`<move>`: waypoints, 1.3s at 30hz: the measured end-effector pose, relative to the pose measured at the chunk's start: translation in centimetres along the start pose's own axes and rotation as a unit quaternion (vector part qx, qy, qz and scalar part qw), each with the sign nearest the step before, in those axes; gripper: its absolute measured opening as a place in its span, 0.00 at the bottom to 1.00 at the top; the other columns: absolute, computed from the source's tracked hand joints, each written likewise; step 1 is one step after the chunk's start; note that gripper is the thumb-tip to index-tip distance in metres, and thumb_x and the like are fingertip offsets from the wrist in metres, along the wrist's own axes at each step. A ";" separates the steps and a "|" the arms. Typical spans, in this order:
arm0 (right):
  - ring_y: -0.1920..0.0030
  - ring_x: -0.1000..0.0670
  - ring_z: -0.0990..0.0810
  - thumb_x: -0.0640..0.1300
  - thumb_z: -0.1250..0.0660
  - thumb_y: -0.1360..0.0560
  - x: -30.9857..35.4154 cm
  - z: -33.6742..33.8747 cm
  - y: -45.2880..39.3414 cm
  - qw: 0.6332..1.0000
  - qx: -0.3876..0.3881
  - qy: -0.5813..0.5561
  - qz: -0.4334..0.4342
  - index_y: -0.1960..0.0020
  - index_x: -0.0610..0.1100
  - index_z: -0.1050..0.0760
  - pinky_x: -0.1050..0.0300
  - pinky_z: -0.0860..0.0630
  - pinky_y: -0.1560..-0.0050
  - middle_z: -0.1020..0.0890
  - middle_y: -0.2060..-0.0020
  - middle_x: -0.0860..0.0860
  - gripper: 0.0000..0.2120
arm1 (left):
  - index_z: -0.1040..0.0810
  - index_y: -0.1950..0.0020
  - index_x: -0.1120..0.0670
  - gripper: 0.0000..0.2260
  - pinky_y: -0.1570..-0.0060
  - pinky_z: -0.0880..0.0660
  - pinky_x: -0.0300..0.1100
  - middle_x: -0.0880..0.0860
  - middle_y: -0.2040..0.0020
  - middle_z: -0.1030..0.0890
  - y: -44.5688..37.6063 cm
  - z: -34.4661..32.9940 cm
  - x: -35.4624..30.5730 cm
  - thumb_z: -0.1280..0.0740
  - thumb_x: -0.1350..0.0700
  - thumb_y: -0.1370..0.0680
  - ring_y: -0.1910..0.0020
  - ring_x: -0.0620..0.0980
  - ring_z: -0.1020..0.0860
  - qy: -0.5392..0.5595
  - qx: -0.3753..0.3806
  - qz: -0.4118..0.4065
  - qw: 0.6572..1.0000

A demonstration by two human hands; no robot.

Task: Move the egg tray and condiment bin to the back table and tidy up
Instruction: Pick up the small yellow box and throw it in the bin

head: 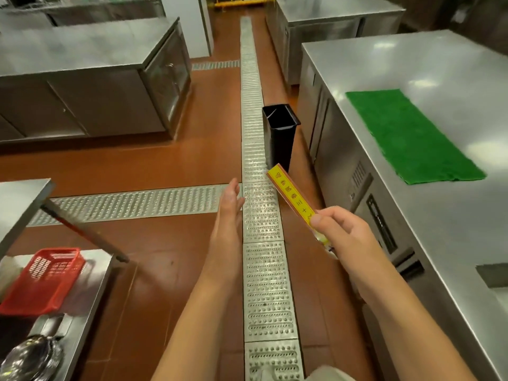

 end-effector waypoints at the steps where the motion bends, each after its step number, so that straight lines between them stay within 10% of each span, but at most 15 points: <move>1: 0.63 0.63 0.21 0.65 0.32 0.36 0.0 0.3 -1.2 1.000 -0.004 -0.001 -0.003 0.58 0.56 0.19 0.68 0.28 0.66 0.17 0.62 0.63 0.15 | 0.31 0.34 0.31 0.30 0.47 0.28 0.27 0.26 0.43 0.23 -1.6 -0.5 0.0 0.44 0.22 0.32 0.39 0.30 0.26 0.001 0.008 0.002 1.000; 6: 0.65 0.64 0.22 0.66 0.32 0.37 -0.7 2.3 -8.0 1.000 -0.024 0.007 -0.019 0.58 0.56 0.19 0.65 0.29 0.64 0.16 0.57 0.61 0.15 | 0.31 0.33 0.29 0.31 0.27 0.38 0.47 0.29 0.36 0.26 -9.0 -3.3 1.0 0.45 0.21 0.33 0.31 0.34 0.31 -0.004 0.028 0.003 1.000; 11: 0.68 0.65 0.22 0.65 0.32 0.37 0.8 4.7 -16.2 1.000 -0.014 -0.010 0.004 0.58 0.55 0.19 0.72 0.30 0.72 0.19 0.66 0.65 0.17 | 0.31 0.32 0.32 0.33 0.41 0.29 0.34 0.29 0.39 0.24 -16.0 -6.0 0.1 0.44 0.21 0.34 0.38 0.31 0.27 -0.032 0.000 -0.011 0.999; 23: 0.66 0.62 0.22 0.67 0.33 0.38 2.7 4.1 -31.7 0.999 0.046 -0.004 0.006 0.56 0.53 0.20 0.69 0.28 0.69 0.16 0.62 0.56 0.20 | 0.33 0.30 0.31 0.36 0.26 0.39 0.52 0.27 0.37 0.26 -29.2 -6.3 0.1 0.46 0.19 0.34 0.31 0.37 0.31 -0.046 -0.057 0.006 0.997; 34: 0.67 0.65 0.23 0.66 0.34 0.36 6.7 2.3 -48.3 0.999 -0.013 0.021 0.032 0.59 0.55 0.21 0.72 0.29 0.69 0.18 0.65 0.62 0.16 | 0.34 0.29 0.34 0.37 0.47 0.28 0.30 0.25 0.42 0.24 -48.3 -5.3 -1.7 0.45 0.20 0.34 0.39 0.30 0.26 -0.020 0.002 -0.017 1.000; 39: 0.64 0.65 0.21 0.66 0.33 0.36 5.1 3.0 -53.5 0.999 -0.034 0.016 -0.001 0.60 0.55 0.21 0.72 0.28 0.68 0.17 0.62 0.62 0.16 | 0.34 0.27 0.35 0.32 0.28 0.38 0.44 0.28 0.36 0.27 -55.1 -7.4 -0.6 0.48 0.25 0.28 0.32 0.33 0.30 -0.026 0.016 0.010 0.999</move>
Point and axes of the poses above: each hand's wrist, its own y-axis away from the middle knuckle, its own z-axis out of the back of the hand, x = y × z, the point moved 1 cm from there along -y, towards the middle knuckle
